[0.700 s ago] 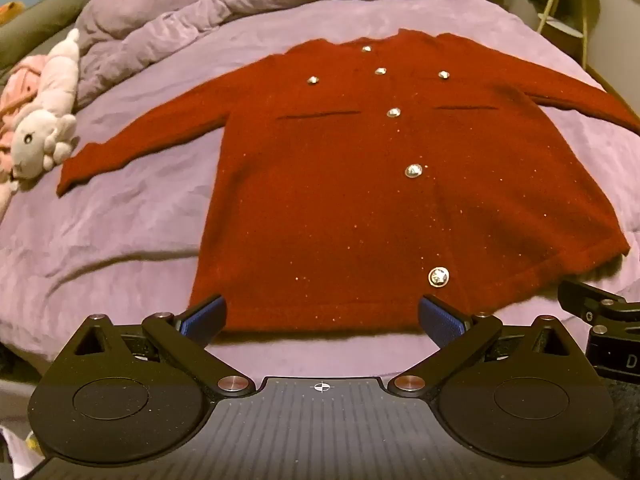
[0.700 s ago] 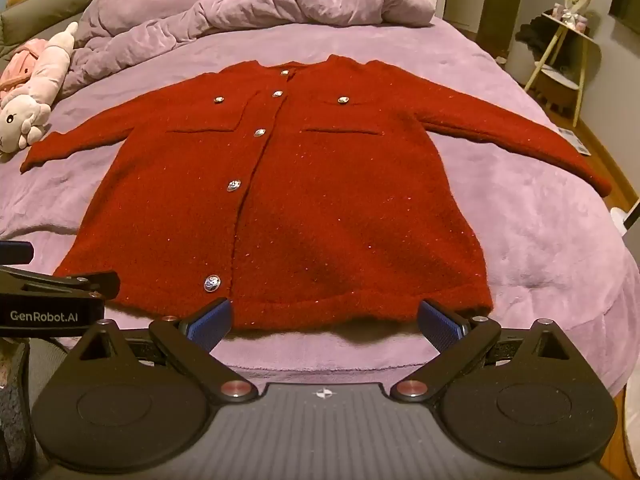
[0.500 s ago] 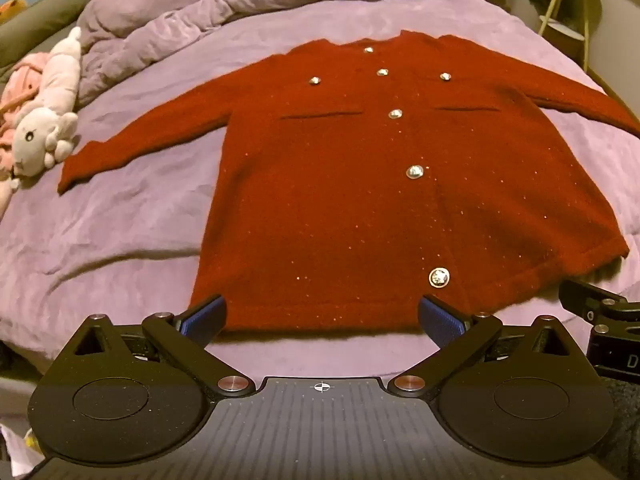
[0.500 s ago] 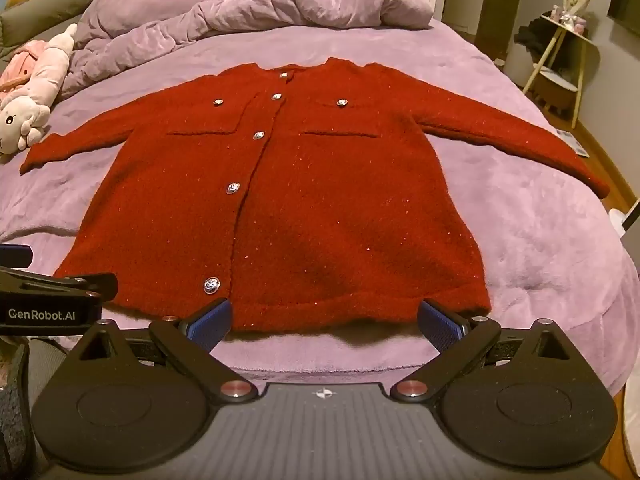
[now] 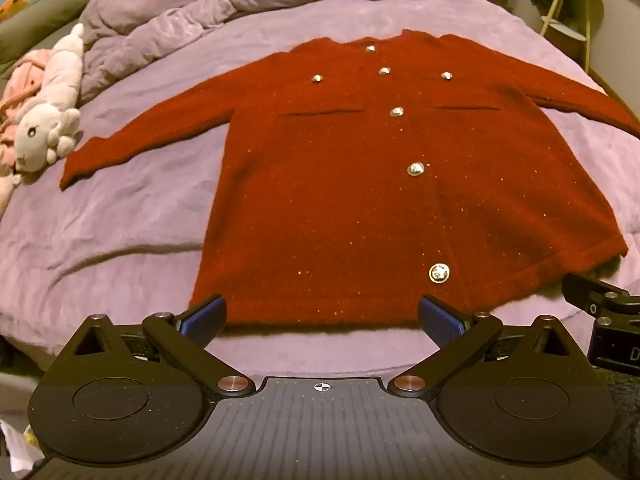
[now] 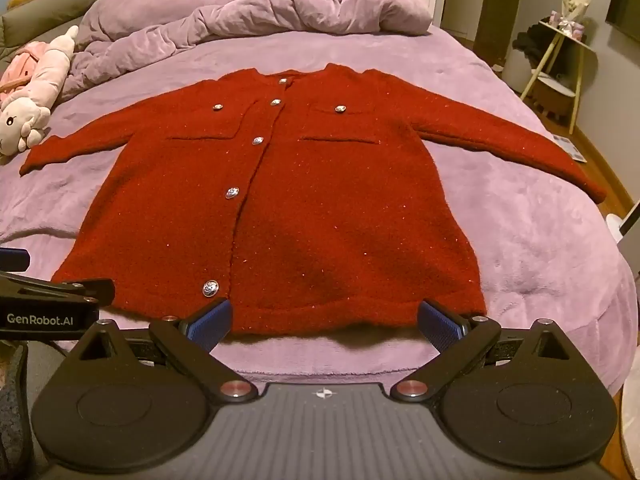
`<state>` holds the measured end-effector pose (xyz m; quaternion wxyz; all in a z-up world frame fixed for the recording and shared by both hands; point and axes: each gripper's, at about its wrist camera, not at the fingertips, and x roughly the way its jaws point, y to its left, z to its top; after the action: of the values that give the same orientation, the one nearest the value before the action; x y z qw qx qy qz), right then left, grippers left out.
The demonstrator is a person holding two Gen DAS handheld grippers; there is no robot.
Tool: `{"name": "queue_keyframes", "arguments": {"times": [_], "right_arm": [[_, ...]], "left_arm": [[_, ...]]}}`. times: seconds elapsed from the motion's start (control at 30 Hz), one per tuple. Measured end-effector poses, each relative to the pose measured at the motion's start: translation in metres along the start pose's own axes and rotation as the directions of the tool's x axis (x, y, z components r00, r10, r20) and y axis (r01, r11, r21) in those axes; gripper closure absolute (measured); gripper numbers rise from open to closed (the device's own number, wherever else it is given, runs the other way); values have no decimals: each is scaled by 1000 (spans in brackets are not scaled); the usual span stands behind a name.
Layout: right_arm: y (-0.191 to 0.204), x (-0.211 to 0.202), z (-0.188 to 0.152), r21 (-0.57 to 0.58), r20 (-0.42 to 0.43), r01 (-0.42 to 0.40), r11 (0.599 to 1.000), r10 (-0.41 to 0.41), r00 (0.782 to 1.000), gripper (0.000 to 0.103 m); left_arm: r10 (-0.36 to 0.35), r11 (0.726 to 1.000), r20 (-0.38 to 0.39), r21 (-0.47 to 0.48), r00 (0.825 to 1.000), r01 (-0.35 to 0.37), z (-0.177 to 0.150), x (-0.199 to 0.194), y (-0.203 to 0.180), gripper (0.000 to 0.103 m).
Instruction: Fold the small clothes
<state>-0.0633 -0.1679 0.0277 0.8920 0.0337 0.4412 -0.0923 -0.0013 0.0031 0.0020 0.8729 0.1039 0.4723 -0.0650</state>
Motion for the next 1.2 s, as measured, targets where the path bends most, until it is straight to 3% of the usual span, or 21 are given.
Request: {"name": "queue_keyframes", "arguments": {"times": [1.2], "right_arm": [[2, -10, 3, -14, 37, 24, 1000, -23, 999, 4]], "left_arm": [[1, 1000, -3, -5, 1000, -1, -1, -6, 0, 0]]}}
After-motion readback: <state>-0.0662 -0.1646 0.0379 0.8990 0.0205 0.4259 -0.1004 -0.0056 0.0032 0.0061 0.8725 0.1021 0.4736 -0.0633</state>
